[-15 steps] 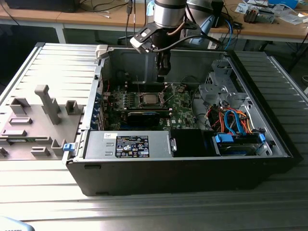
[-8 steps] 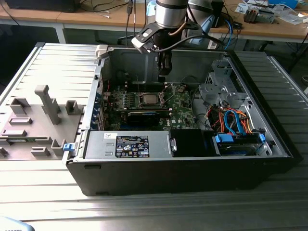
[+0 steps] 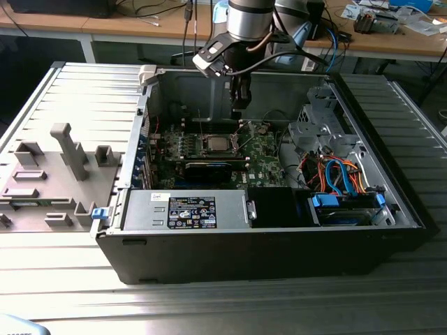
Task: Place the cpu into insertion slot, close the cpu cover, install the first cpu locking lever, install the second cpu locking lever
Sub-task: 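Close the cpu cover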
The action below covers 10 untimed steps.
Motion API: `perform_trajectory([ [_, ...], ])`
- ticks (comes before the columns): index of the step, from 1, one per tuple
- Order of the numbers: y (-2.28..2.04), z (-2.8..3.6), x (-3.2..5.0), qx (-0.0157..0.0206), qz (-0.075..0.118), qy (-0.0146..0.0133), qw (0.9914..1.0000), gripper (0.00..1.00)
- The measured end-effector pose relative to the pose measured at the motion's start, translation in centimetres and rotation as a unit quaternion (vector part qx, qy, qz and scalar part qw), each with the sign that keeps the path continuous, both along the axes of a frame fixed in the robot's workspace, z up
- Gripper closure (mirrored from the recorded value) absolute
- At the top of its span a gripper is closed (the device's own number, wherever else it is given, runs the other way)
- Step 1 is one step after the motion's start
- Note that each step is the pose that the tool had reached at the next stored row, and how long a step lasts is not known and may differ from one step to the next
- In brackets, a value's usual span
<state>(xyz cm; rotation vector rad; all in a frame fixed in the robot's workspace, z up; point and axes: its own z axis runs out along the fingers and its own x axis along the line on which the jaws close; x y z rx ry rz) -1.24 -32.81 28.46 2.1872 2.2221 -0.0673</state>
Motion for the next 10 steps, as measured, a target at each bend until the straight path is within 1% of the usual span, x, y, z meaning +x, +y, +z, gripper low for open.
perform_trajectory([
  [10, 0.0, -0.03, 0.36, 0.0, 0.0, 0.0, 1.0, 0.89],
])
